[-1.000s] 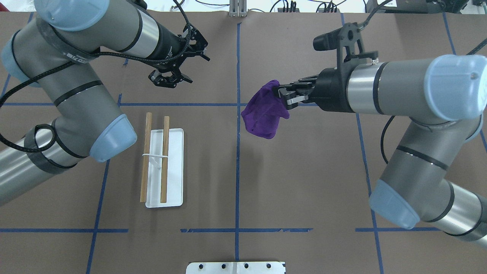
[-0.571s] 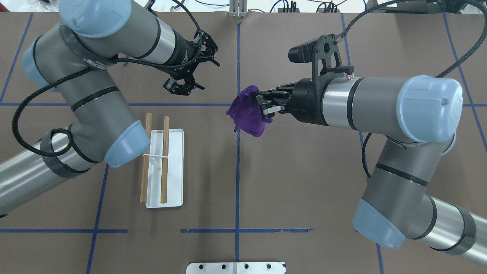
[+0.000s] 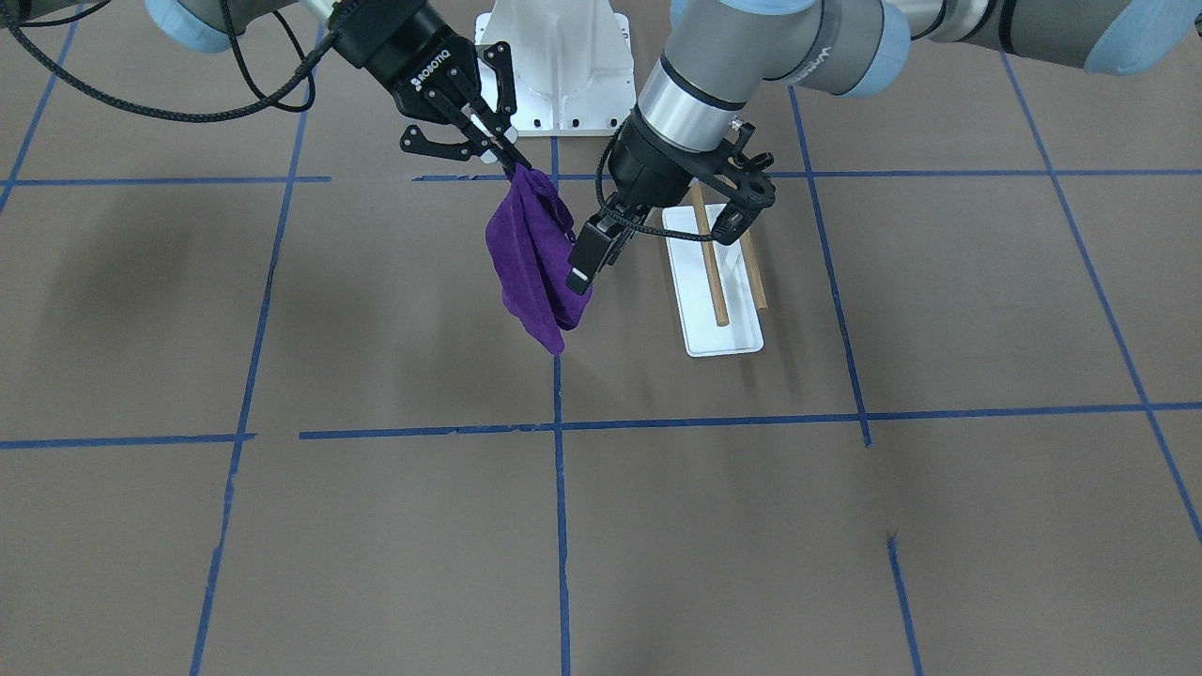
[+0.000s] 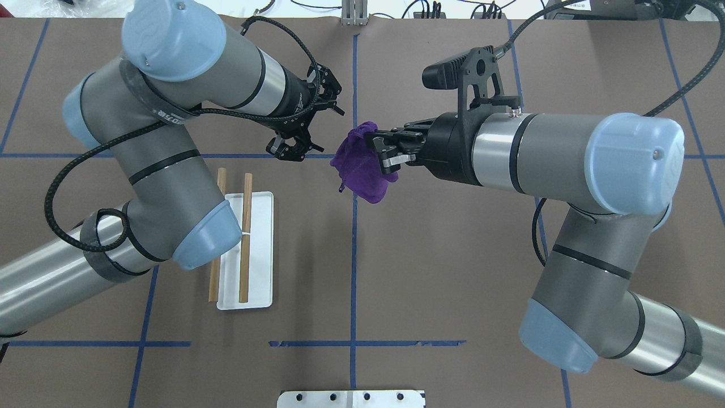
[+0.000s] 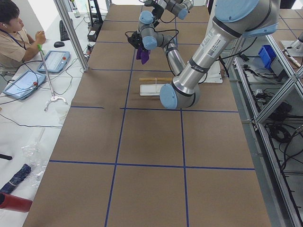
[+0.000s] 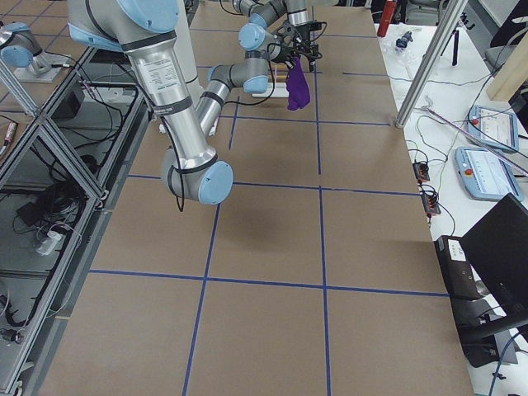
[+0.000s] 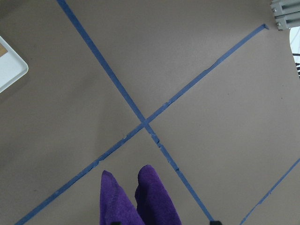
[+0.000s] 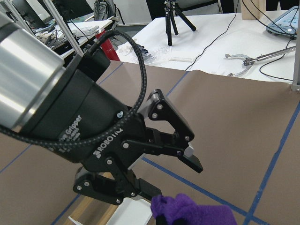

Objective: Hang towel on rack

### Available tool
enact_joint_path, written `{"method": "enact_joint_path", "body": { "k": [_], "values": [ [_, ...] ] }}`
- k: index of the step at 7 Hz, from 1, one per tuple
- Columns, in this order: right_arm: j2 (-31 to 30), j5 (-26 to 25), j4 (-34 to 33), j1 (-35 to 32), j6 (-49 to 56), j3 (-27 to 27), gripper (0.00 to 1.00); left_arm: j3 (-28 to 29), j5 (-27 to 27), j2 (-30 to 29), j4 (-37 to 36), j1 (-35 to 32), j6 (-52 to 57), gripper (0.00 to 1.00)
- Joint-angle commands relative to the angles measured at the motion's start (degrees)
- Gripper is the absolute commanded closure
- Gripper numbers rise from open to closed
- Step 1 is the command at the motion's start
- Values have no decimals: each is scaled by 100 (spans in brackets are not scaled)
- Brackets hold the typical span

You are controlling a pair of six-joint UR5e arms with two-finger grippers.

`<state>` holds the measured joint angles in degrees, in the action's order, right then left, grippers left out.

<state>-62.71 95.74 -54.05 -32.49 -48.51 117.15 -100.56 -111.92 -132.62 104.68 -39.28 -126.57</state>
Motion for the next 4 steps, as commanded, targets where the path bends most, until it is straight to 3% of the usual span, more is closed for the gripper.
{"method": "enact_joint_path", "body": {
  "k": [1,3,4],
  "values": [
    [30,-12,0,15,0,1,100,-34,171,17,0,174,-25,34],
    [30,-12,0,15,0,10,100,-87,476,43,17,271,-271,84],
    [22,-12,0,15,0,10,100,-87,496,60,44,271,-219,100]
  ]
}}
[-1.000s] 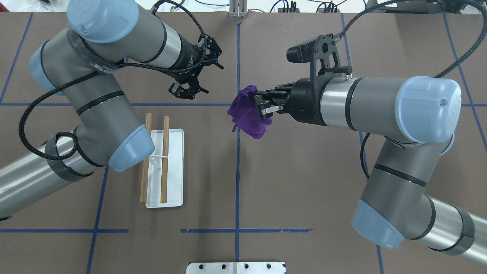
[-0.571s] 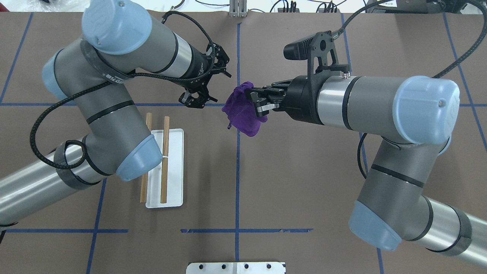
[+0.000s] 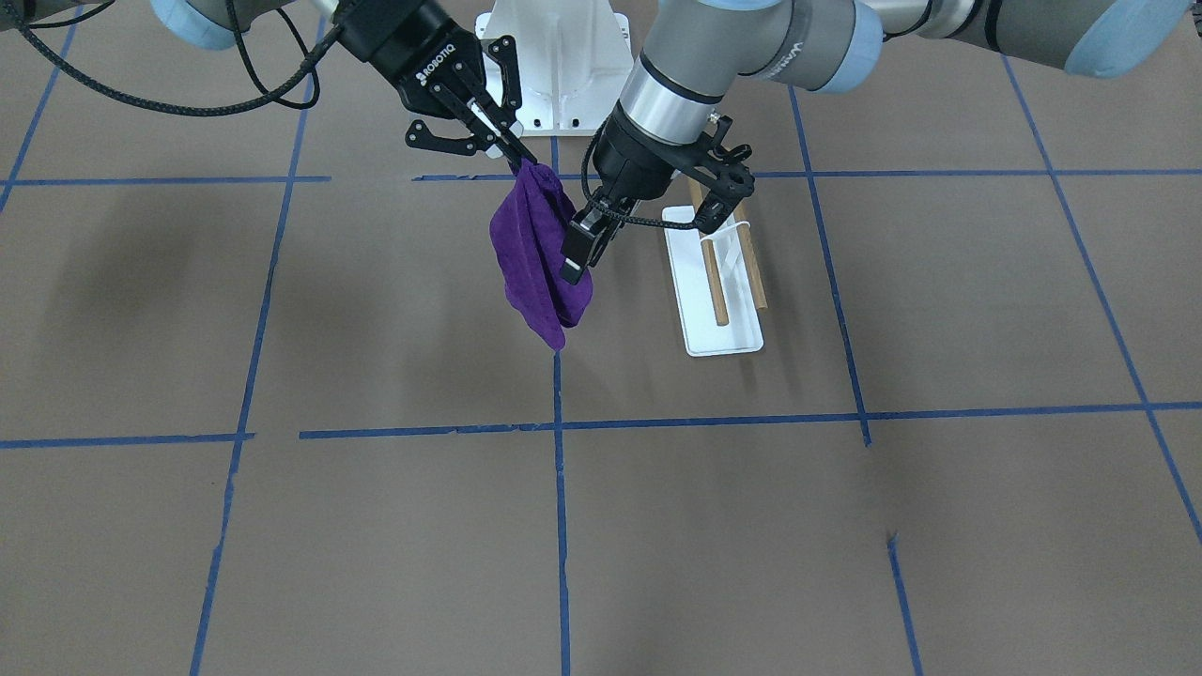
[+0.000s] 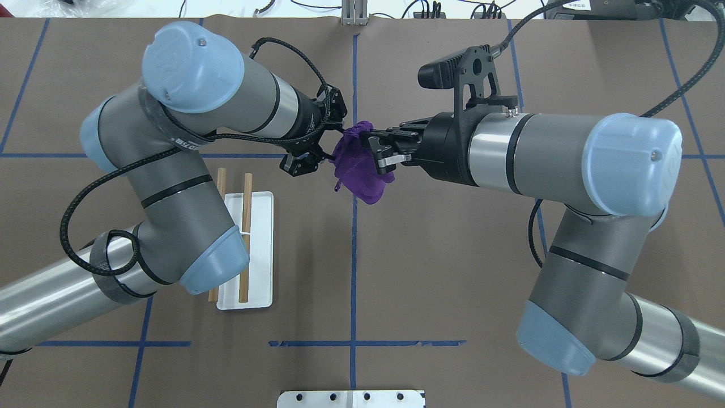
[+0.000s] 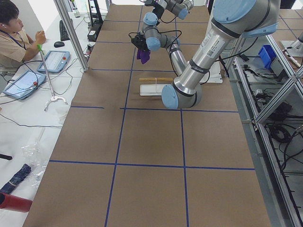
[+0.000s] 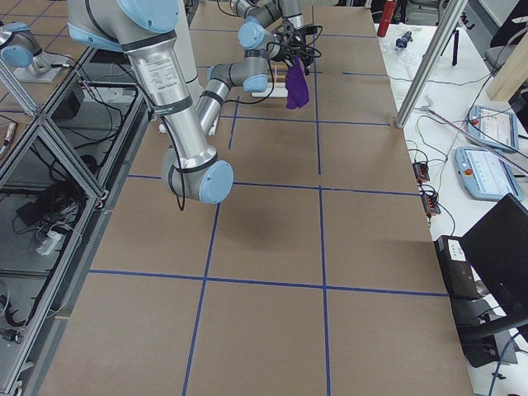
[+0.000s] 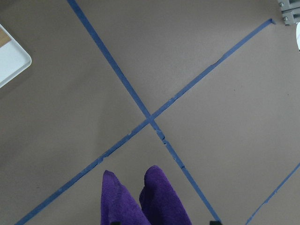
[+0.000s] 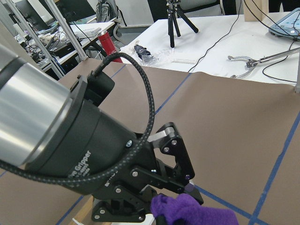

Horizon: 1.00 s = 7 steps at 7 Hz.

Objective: Hang towel on rack

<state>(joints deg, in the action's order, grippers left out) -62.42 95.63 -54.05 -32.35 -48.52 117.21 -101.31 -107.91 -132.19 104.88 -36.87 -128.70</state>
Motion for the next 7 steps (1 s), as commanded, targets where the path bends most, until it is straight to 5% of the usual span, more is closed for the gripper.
{"method": "enact_joint_path", "body": {
  "k": [1,3,4,5,7],
  "values": [
    [-7,0,0,1,9,3,100,-29,103,18,24,31,20,100],
    [-7,26,0,1,9,-6,100,-20,103,27,32,31,55,100],
    [-7,61,-17,53,-8,-40,61,-20,103,27,41,22,73,100],
    [-41,122,-218,45,-148,-6,1,-20,103,36,41,22,82,100],
    [2,569,-1970,-112,-149,396,0,-526,103,541,41,-4,509,100]
  ]
}}
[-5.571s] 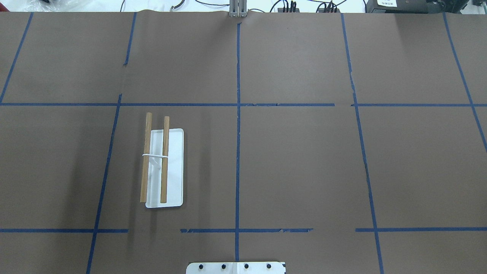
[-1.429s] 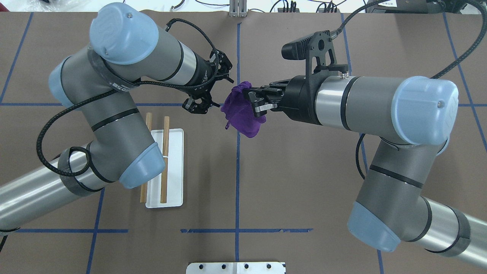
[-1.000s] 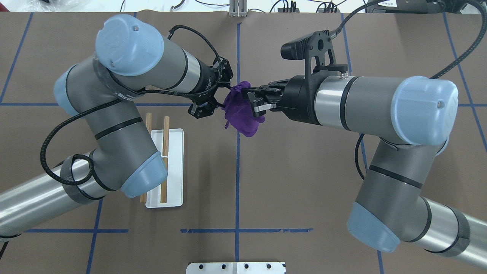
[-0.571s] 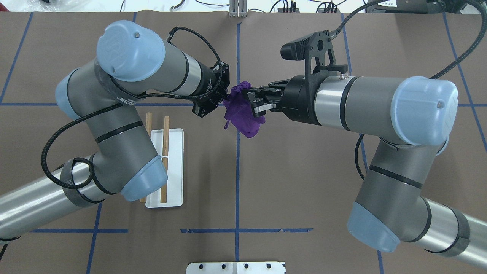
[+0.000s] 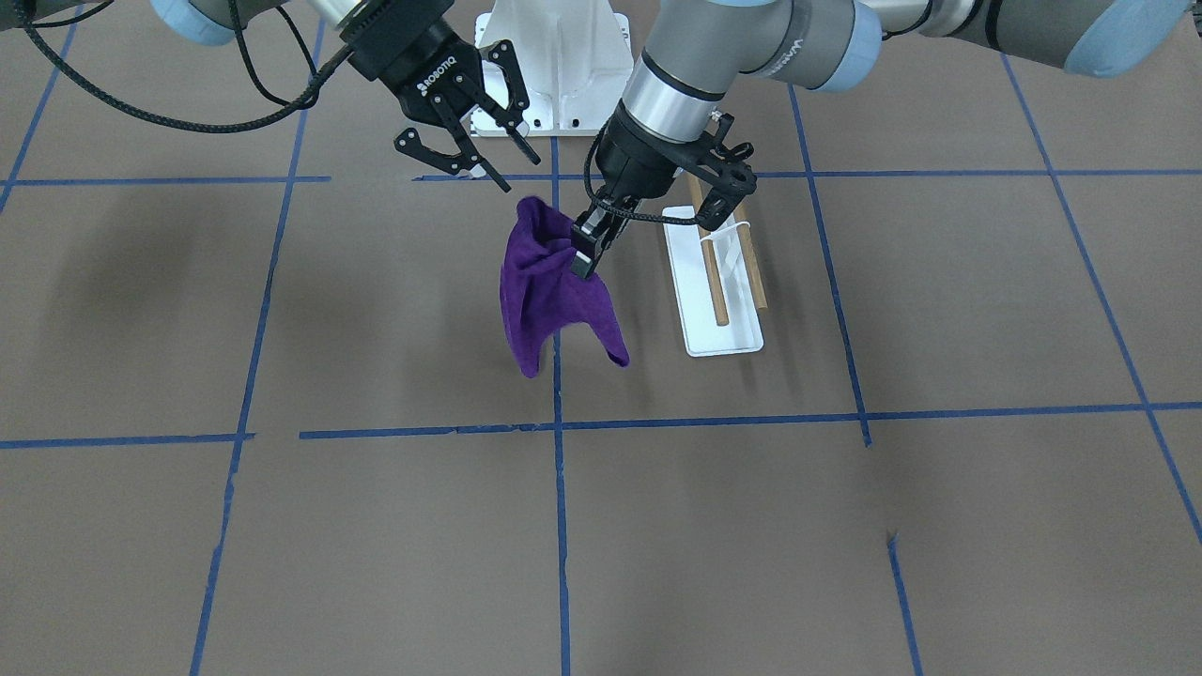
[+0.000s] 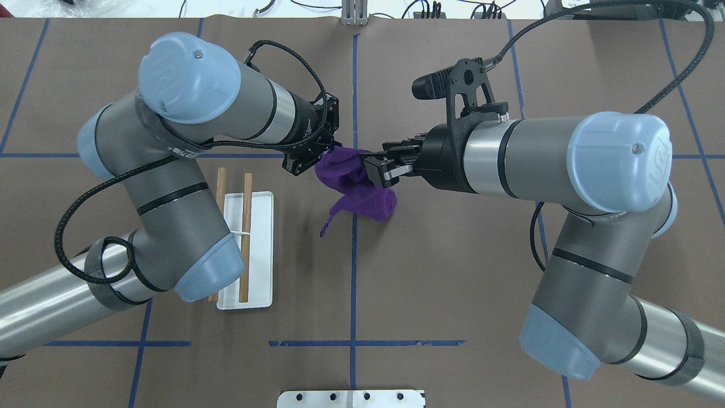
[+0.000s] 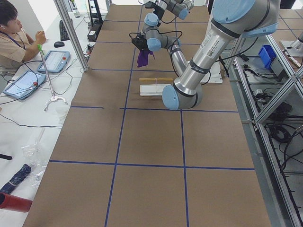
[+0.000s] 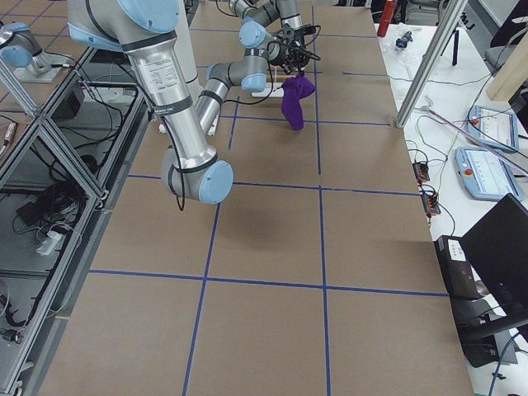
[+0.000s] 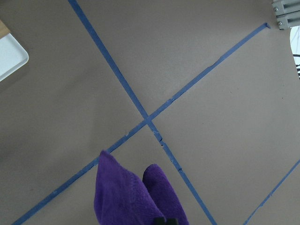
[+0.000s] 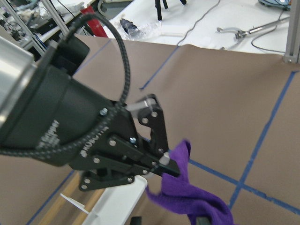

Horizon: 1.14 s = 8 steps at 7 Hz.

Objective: Hang towel on rack

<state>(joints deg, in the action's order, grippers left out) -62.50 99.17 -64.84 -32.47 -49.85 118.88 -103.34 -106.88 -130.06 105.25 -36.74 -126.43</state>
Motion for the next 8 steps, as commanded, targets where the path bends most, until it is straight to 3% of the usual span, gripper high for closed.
{"method": "enact_joint_path", "body": {
  "k": [1,3,4,6,8],
  "values": [
    [-68,313,-1291,-215,36,206,0,-753,0,802,13,-43,816,100],
    [-104,558,-2729,-644,752,171,0,-1038,-8,1480,4,-149,1904,100],
    [-391,664,-3067,-916,1401,171,0,-1352,-26,2058,13,-158,2634,100],
    [-1216,1093,-3061,-1548,2667,162,0,-1776,-44,3009,39,-236,3779,100],
    [-1807,1524,-3035,-2260,3828,14,0,-1690,-35,3782,807,-290,4492,100]
  ]
}}
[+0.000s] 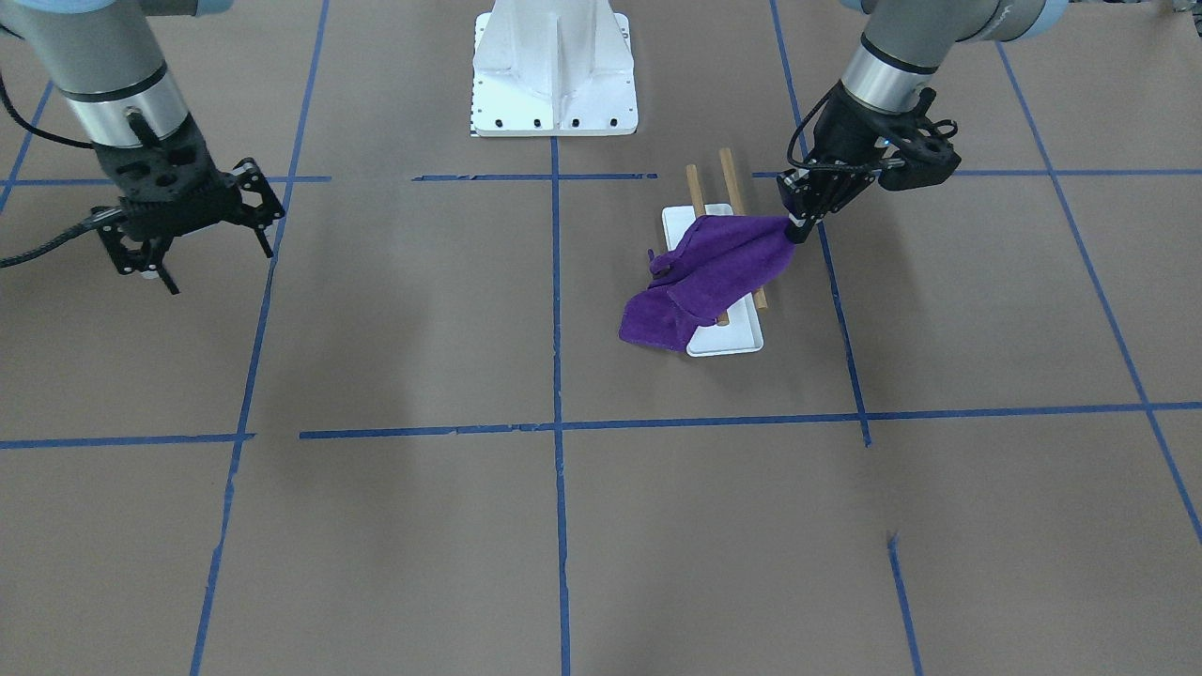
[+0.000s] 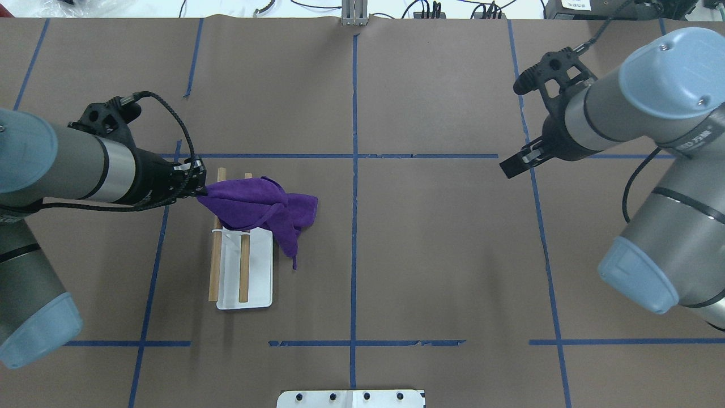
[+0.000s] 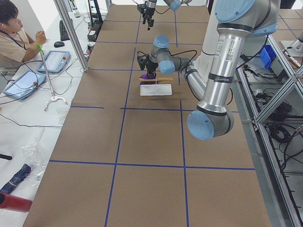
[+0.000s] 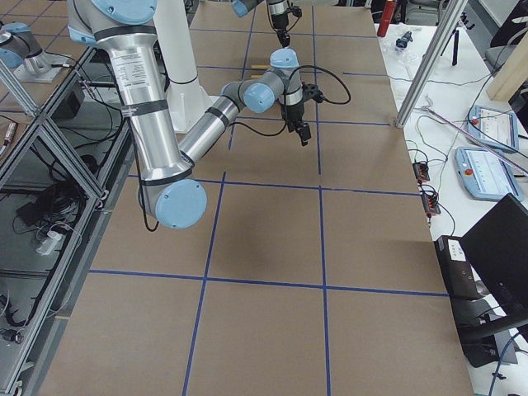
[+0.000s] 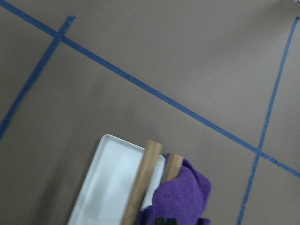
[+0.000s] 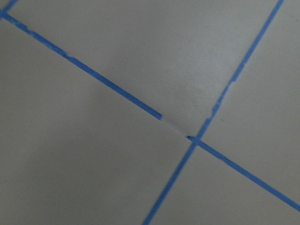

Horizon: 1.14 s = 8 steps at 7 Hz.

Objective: Hang towel on rack

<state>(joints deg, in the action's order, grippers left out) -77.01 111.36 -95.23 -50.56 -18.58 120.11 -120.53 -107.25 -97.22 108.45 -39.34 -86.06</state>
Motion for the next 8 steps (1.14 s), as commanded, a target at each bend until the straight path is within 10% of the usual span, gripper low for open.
{"method": "enact_joint_path", "body": {
  "k": [1,2,4,8],
  "values": [
    [-489,638,5,-802,958,-258,0,264,11,754,1067,-47,572,100],
    [-630,685,5,-954,1065,-295,0,502,20,722,1273,-47,573,100],
    [-832,633,14,-1051,988,-330,0,557,2,678,1266,-47,904,1],
    [-1598,894,49,-2148,1585,-1146,0,906,-1002,870,1099,-1236,3650,0]
  ]
}}
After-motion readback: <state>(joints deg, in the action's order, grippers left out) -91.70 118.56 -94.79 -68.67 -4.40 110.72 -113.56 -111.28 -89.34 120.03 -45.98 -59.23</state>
